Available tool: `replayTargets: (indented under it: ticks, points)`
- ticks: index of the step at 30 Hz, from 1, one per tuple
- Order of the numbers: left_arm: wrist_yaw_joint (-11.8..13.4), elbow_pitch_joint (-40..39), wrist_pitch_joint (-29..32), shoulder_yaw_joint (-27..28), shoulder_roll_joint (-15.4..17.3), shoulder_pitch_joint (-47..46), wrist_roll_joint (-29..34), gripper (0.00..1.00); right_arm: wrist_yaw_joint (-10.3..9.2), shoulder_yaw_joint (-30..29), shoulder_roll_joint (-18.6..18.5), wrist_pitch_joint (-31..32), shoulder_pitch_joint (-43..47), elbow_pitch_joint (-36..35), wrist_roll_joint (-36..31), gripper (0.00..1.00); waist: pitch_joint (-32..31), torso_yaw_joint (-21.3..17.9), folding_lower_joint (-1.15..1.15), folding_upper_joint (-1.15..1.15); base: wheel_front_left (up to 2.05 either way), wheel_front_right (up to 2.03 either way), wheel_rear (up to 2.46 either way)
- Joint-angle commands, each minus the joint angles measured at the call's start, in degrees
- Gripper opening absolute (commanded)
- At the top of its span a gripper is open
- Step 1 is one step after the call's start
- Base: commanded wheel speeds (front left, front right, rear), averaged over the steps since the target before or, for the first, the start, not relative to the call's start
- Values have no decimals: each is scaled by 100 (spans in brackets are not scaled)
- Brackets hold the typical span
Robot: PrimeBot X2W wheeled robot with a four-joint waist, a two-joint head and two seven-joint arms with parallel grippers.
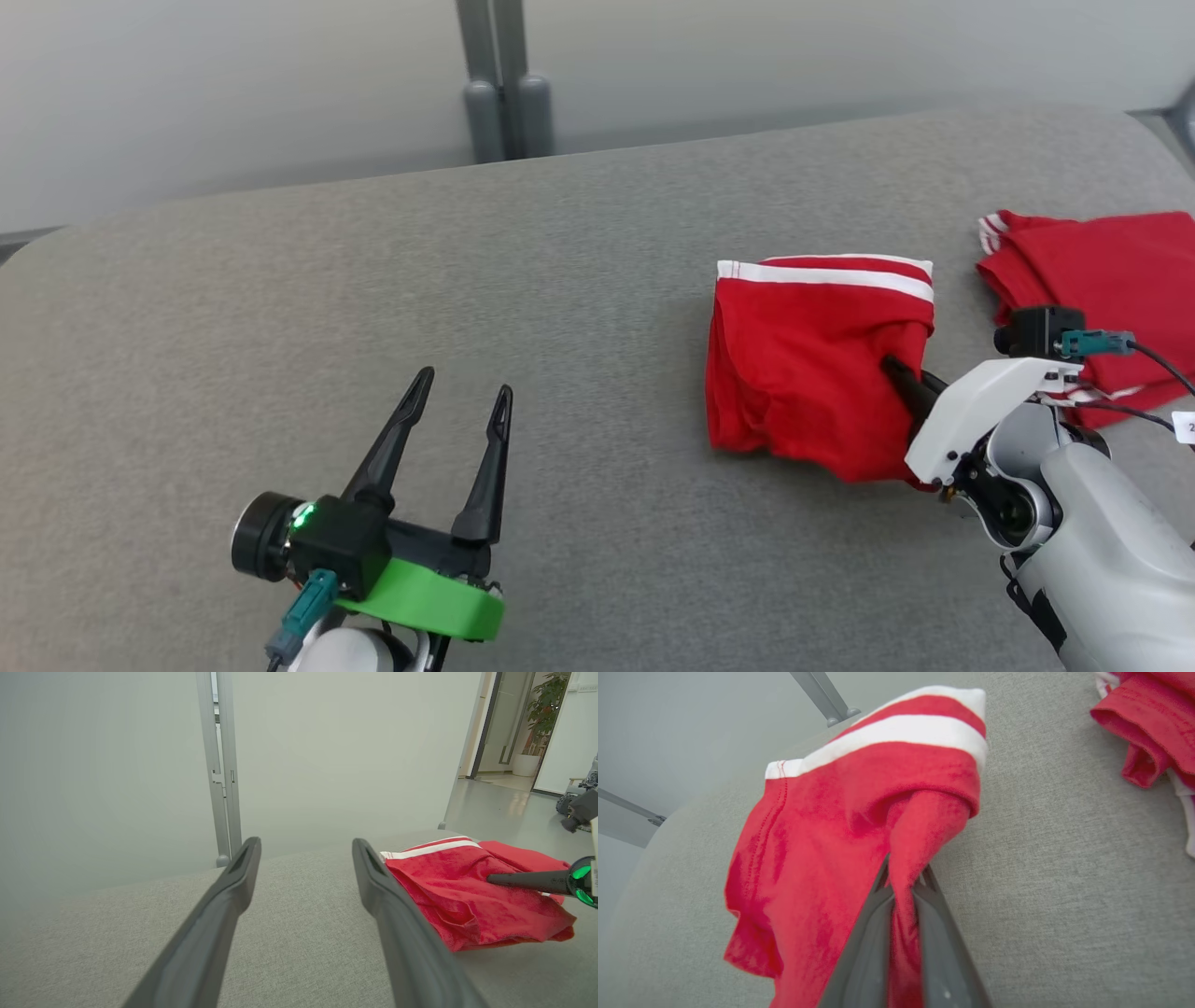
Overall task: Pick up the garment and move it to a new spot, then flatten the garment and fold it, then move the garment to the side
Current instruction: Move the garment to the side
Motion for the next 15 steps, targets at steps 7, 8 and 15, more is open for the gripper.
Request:
replayTargets:
  ticks: [7,8,15]
  points:
    - [-23,5,-15,-247,107,-268,2,100,3,40,-49,-117,196,-359,89,0,142,-1383,0,0,0,0,0]
    - [-24,13,-16,-261,121,-283,-9,100,3,54,-54,-119,211,-392,97,0,153,-1428,0,0,0,0,0]
    - [-24,43,-16,-376,247,-396,-71,100,3,349,-244,-291,-9,-735,13,0,339,-1434,0,0,0,0,0]
